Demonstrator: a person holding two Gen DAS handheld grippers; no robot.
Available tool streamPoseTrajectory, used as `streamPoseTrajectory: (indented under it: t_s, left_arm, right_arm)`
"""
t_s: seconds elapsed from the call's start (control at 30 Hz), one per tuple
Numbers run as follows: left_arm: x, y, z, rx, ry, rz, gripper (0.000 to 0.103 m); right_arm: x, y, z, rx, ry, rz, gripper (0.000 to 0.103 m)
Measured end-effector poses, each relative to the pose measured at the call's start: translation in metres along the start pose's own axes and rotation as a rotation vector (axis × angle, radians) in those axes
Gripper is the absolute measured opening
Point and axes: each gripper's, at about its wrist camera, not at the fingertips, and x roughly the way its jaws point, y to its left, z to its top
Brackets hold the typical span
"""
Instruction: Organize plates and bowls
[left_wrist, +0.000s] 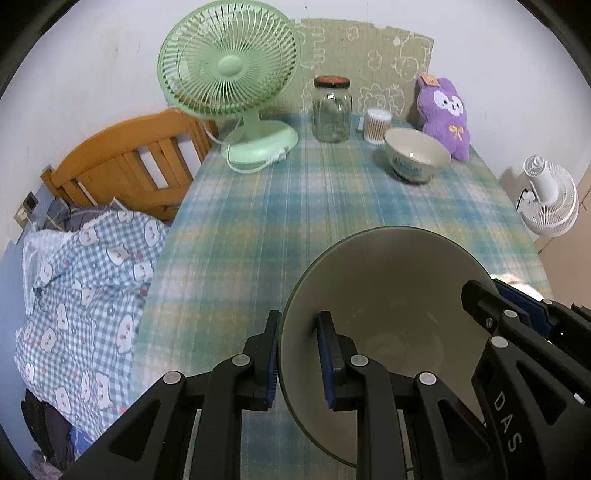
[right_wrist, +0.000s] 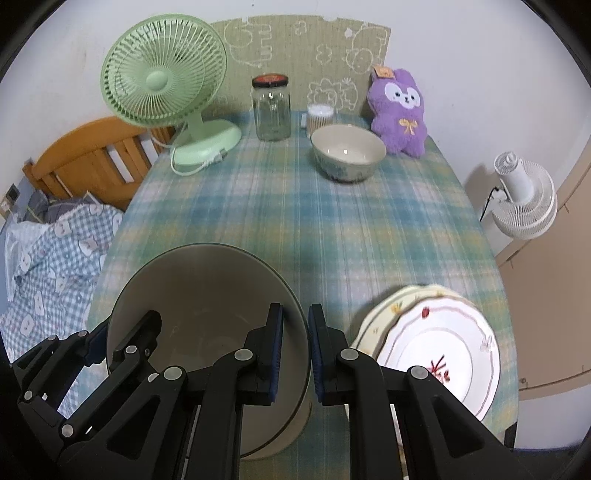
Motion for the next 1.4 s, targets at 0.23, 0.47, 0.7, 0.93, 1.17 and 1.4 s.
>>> streamPoseTrajectory:
  t_s: [0.23, 0.47, 0.7, 0.93, 1.17, 1.4]
  left_arm:
    - [0.01, -0.001, -0.017, -0.003, 0.024, 0.001, 0.016]
    - [0.024, -0.004, -0.031, -0.002, 0.064, -0.006, 0.016]
    - [0.039, -0.008, -0.038, -0.009, 0.106, -0.018, 0.016]
    - [0.042, -0.008, -0.039, -0.008, 0.105, -0.019, 0.017]
    - [0.04, -0.007, -0.04, -0.006, 0.105, -0.017, 0.016]
    - [0.037, -0.011, -0.04, -0.022, 0.106, -0.03, 0.041]
  right_arm:
    - [0.012, 0.0, -0.02, 0.004, 0.024, 0.002, 0.018]
    - [0.029, -0.003, -0.034, 0.008, 0.061, -0.001, 0.018]
    - [0.043, -0.006, -0.04, 0.026, 0.092, -0.011, 0.018]
    - [0.048, -0.008, -0.043, 0.034, 0.096, -0.011, 0.018]
    - [0.047, -0.008, -0.045, 0.026, 0.095, -0.009, 0.018]
    - [0.045, -0.012, -0.044, 0.029, 0.105, 0.037, 0.018]
